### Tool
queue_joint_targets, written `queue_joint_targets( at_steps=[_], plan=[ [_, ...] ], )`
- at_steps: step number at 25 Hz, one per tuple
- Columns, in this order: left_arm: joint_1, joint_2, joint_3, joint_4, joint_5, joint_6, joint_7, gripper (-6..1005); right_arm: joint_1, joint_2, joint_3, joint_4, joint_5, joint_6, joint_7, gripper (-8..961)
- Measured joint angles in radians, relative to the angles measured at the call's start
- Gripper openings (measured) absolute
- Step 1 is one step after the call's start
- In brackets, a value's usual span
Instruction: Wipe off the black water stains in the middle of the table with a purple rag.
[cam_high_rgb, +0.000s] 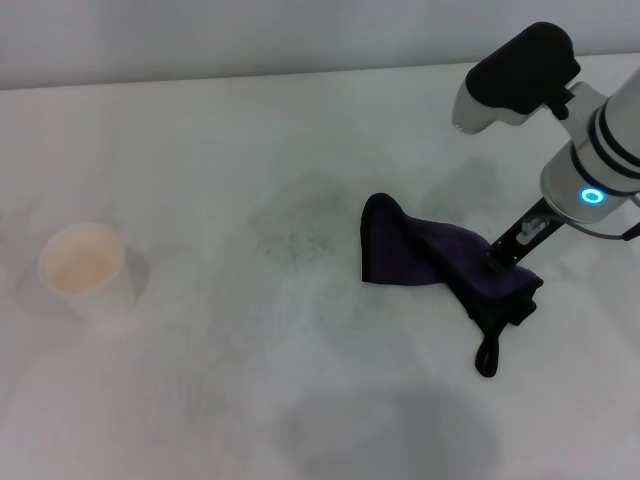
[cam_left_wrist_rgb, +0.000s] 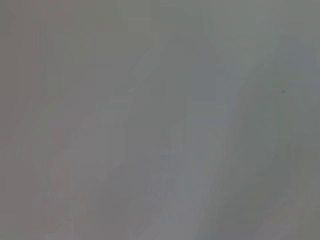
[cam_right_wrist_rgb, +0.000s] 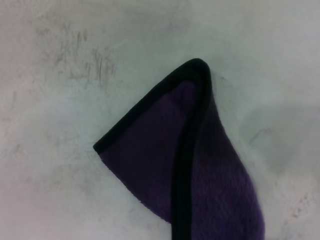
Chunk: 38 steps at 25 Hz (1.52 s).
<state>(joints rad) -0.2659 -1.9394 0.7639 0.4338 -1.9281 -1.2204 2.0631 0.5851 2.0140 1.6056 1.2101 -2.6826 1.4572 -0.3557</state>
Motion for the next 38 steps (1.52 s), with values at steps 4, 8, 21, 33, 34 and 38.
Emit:
queue_joint_targets(
  at_steps=[4, 8, 21, 33, 34, 38],
  plan=[
    [0.000, -0.002, 0.000, -0.002, 0.000, 0.001, 0.003, 892, -0.002, -0.001, 0.011, 0.008, 0.020, 0.008, 0.001, 162],
    [0.000, -0.003, 0.000, -0.003, 0.000, 0.001, 0.003, 892, 0.000, -0.003, 0.015, 0.014, 0.021, 0.012, 0.012, 239],
    [0.000, -0.004, 0.000, -0.002, 0.000, 0.029, 0.004, 891, -0.063, -0.003, 0.308, 0.041, 0.082, -0.145, -0.113, 268],
    [0.005, -0.026, -0.077, -0.009, -0.010, 0.050, 0.033, 892, -0.203, -0.012, 0.729, -0.368, 0.898, -0.392, -0.878, 269],
    [0.006, -0.031, -0.079, -0.009, -0.011, 0.051, 0.045, 892, -0.202, -0.014, 0.758, -0.426, 0.965, -0.382, -0.975, 269],
    [0.012, -0.060, -0.119, -0.009, -0.013, 0.052, 0.127, 892, -0.209, -0.012, 0.816, -0.662, 1.224, -0.338, -1.394, 269]
  ],
)
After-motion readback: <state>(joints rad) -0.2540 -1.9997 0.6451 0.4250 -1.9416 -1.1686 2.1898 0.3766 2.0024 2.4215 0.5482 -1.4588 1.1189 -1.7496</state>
